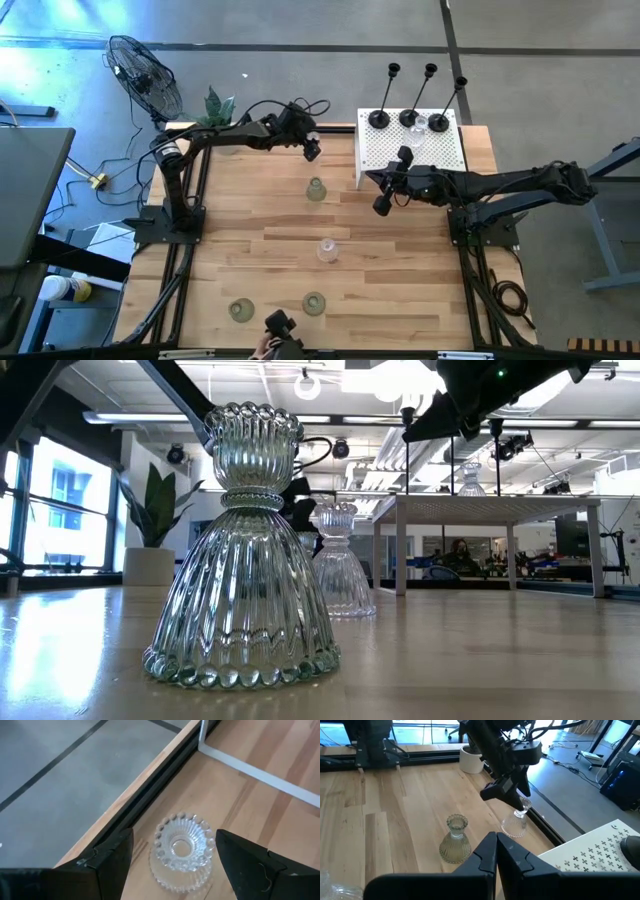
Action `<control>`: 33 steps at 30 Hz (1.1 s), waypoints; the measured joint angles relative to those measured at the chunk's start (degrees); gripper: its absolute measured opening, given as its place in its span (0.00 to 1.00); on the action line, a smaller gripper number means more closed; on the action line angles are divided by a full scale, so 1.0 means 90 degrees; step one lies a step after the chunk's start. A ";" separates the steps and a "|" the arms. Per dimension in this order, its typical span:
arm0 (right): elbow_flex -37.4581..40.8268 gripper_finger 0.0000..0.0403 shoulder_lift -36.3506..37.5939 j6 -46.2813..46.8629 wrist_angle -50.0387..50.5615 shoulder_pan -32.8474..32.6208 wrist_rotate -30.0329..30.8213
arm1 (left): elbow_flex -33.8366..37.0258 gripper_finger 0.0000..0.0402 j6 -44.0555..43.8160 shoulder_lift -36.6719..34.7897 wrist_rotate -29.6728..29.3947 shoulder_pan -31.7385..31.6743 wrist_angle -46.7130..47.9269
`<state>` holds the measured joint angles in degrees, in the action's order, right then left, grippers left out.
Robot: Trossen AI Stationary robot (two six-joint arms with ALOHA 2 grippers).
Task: Pick & Place candle stick holders
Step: Put the top transparent glass candle holder on the shelf aligned with the other transparent glass candle holder
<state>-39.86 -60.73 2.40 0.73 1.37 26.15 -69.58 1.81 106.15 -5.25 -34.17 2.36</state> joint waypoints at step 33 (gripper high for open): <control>-0.0002 0.00 0.0000 -0.0083 -0.0101 -0.0002 0.0003 | -0.0002 0.53 0.0277 0.0158 0.0548 -0.0078 -0.0213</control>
<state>-39.88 -60.73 1.65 -0.18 1.34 26.17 -69.60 4.29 107.57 -0.32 -34.87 0.45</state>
